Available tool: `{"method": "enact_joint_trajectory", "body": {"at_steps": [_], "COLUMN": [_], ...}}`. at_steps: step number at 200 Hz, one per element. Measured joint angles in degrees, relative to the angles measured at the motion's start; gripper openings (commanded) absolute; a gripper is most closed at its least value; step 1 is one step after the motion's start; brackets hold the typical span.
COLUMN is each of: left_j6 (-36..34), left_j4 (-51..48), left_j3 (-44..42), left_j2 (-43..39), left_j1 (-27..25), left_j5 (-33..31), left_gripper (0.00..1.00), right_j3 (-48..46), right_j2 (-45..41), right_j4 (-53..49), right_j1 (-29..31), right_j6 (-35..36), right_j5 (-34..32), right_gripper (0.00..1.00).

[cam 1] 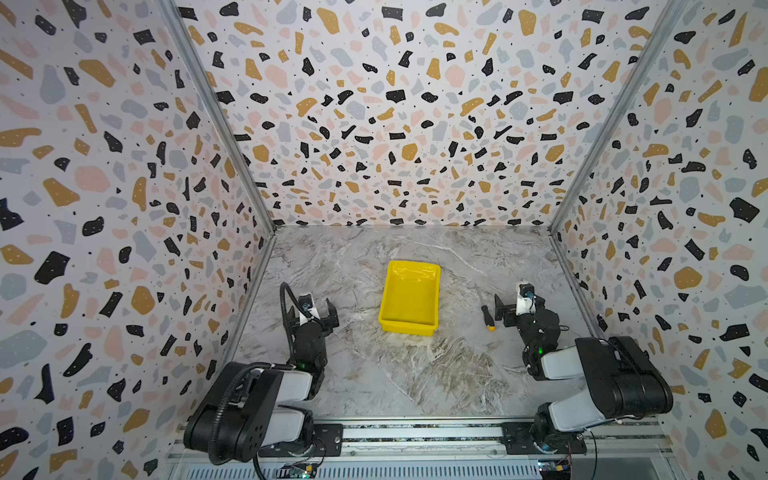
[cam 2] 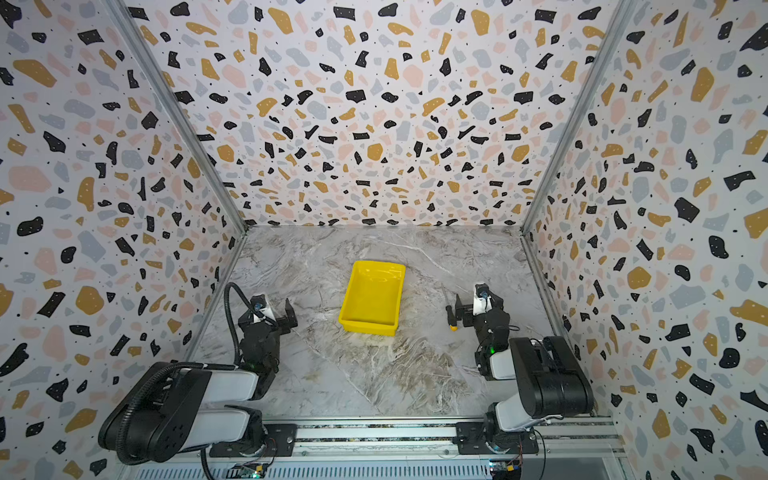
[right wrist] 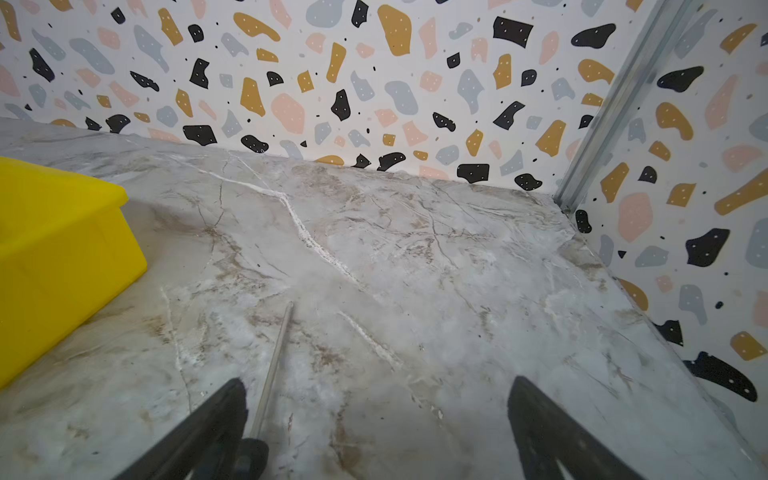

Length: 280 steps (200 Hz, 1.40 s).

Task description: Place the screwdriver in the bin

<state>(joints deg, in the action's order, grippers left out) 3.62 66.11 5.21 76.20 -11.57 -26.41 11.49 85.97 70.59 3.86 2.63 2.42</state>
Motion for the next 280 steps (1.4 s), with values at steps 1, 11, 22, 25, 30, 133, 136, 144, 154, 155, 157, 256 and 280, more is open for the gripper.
{"method": "enact_joint_trajectory", "body": {"at_steps": [1, 11, 22, 25, 30, 133, 136, 144, 154, 155, 157, 256, 280], "left_j6": [0.0, 0.0, 0.0, 0.0, 0.0, 0.0, 0.0, 0.0, 0.0, 0.0, 0.0, 0.0, -0.22], "left_j4": [0.0, 0.0, 0.0, 0.0, 0.0, 0.0, 0.0, 0.0, 0.0, 0.0, 0.0, 0.0, -1.27], "left_j3": [0.0, 0.0, 0.0, 0.0, 0.0, 0.02, 0.02, 0.02, 0.02, 0.02, 0.02, 0.02, 0.17], "left_j2": [0.0, 0.0, 0.0, 0.0, 0.0, 0.0, 0.0, 0.0, 0.0, 0.0, 0.0, 0.0, -1.2], "left_j1": [0.0, 0.0, 0.0, 0.0, 0.0, 0.0, 0.0, 0.0, 0.0, 0.0, 0.0, 0.0, 0.0], "left_j5": [0.0, 0.0, 0.0, 0.0, 0.0, 0.0, 0.0, 0.0, 0.0, 0.0, 0.0, 0.0, 0.5], "left_gripper": [1.0, 1.0, 1.0, 1.0, 1.0, 1.0, 1.0, 1.0, 1.0, 1.0, 1.0, 1.0, 1.0], "right_j3": [0.0, 0.0, 0.0, 0.0, 0.0, 0.0, 0.0, 0.0, 0.0, 0.0, 0.0, 0.0, -0.46], "right_j2": [0.0, 0.0, 0.0, 0.0, 0.0, 0.0, 0.0, 0.0, 0.0, 0.0, 0.0, 0.0, -0.5], "right_j4": [0.0, 0.0, 0.0, 0.0, 0.0, 0.0, 0.0, 0.0, 0.0, 0.0, 0.0, 0.0, 0.33], "right_j1": [0.0, 0.0, 0.0, 0.0, 0.0, 0.0, 0.0, 0.0, 0.0, 0.0, 0.0, -0.87, -0.42], "right_j6": [0.0, 0.0, 0.0, 0.0, -0.02, -0.02, 0.0, 0.0, 0.0, -0.02, 0.0, -0.09, -0.04], "right_j5": [0.0, 0.02, 0.02, 0.02, 0.02, 0.04, 0.04, 0.07, 0.17, 0.17, 0.2, 1.33, 0.92], "right_gripper": [0.99, 0.99, 0.99, 0.99, 0.99, 0.99, 0.99, 0.99, 0.99, 0.99, 0.99, 0.99, 0.99]}}
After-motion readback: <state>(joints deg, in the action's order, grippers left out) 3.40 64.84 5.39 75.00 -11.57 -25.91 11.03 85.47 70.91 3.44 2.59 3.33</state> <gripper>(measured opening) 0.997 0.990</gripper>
